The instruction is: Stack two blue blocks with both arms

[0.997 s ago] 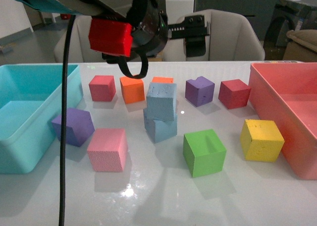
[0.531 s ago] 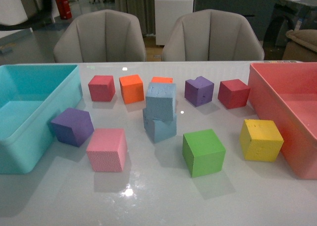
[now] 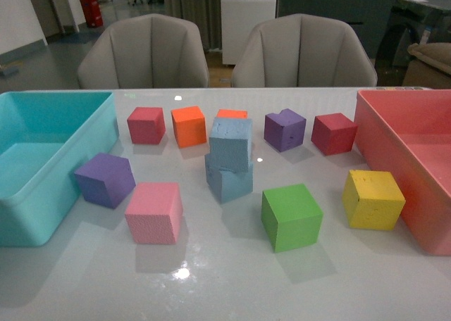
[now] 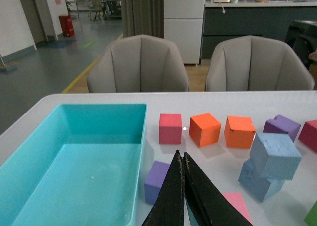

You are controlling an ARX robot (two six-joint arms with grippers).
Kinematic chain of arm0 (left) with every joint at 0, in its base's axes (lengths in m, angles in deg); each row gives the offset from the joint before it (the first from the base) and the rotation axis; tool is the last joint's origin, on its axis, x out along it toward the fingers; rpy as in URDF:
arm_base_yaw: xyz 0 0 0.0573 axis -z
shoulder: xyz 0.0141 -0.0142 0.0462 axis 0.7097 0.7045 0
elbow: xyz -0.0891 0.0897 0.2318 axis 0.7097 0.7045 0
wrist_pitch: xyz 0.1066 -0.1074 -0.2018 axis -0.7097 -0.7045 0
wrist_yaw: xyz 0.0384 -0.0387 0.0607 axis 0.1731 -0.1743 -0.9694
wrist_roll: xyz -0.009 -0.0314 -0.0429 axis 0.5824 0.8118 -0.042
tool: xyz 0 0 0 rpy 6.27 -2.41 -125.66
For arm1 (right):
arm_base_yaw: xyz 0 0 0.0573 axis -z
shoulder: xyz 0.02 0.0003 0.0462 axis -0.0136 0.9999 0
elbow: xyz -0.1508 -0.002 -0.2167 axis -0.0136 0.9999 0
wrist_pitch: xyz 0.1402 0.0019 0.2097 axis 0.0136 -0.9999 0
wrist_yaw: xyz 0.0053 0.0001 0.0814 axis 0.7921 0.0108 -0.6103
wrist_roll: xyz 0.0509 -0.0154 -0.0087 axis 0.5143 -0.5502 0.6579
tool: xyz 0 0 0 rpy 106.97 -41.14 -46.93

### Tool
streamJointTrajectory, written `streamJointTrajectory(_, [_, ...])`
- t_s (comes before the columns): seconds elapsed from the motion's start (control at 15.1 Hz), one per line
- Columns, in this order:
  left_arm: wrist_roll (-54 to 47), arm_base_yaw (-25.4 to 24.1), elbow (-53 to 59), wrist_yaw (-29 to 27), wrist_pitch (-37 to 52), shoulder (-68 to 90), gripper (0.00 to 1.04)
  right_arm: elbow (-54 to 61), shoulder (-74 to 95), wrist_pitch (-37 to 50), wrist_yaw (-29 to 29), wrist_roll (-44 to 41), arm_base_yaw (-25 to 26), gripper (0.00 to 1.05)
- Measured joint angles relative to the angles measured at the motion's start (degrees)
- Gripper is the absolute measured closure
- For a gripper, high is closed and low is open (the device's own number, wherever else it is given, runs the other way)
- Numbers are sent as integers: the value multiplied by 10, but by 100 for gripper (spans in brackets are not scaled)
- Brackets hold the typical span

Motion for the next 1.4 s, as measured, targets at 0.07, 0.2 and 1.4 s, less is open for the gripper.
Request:
streamJointTrajectory(0.07, [0, -14, 22, 15, -7, -22, 103, 0, 0, 0, 0, 0, 0, 6])
streamJointTrajectory(0.2, [0, -37, 49, 43, -21, -68, 103, 0, 0, 0, 0, 0, 0, 6])
streamJointTrajectory(1.4, [-1, -124, 130, 131, -215, -350, 103, 0, 0, 0, 0, 0, 0, 6])
